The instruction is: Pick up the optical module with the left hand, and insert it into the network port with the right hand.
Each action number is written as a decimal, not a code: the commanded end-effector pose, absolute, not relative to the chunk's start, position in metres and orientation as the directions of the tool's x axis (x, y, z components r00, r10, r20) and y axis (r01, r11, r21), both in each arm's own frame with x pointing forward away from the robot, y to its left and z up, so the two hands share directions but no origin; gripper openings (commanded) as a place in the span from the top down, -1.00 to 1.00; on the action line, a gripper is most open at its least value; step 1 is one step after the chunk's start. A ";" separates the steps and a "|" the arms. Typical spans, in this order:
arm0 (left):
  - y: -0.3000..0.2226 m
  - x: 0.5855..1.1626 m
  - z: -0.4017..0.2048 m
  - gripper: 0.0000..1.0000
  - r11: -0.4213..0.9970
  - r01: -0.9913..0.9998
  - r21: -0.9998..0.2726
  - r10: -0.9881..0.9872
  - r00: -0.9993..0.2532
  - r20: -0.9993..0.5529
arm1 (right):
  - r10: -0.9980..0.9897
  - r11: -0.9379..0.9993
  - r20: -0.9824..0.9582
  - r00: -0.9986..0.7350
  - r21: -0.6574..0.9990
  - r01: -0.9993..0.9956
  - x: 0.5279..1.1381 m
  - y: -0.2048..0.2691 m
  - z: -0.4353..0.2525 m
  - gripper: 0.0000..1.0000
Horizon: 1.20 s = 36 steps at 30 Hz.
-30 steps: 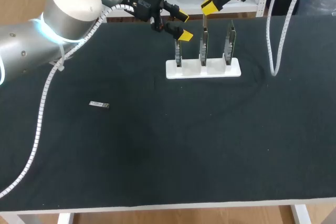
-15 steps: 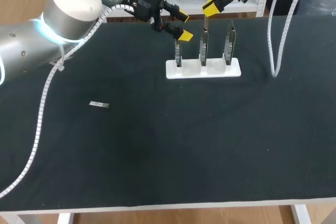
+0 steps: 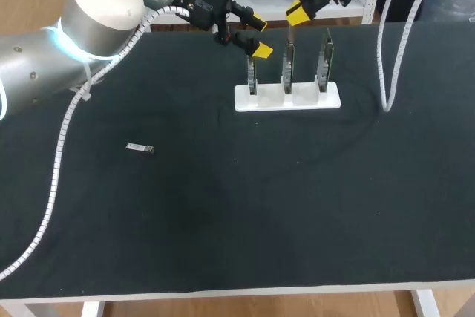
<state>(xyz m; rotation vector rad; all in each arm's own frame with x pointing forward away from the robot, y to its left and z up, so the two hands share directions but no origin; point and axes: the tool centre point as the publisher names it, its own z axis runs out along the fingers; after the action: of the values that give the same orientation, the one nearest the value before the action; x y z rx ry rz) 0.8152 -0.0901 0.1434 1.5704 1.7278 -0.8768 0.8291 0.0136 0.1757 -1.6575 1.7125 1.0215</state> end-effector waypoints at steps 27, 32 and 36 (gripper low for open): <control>-0.091 0.816 0.144 -1.00 0.064 0.996 -0.060 0.575 -0.086 -0.814 | -0.582 -0.049 -0.807 -0.102 0.161 -0.986 0.840 0.015 0.171 1.00; -0.091 0.816 0.144 -1.00 0.064 0.996 -0.060 0.575 -0.086 -0.814 | -0.582 -0.046 -0.807 -0.103 0.159 -0.986 0.841 0.013 0.171 1.00; -0.091 0.816 0.144 -1.00 0.064 0.996 -0.060 0.575 -0.086 -0.814 | -0.582 -0.044 -0.807 -0.103 0.157 -0.987 0.841 0.012 0.172 1.00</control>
<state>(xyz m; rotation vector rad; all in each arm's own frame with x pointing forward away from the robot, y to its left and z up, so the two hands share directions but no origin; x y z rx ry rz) 0.8152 -0.0901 0.1434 1.5704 1.7278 -0.8768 0.8338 0.0122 0.1714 -1.6496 1.7232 1.0132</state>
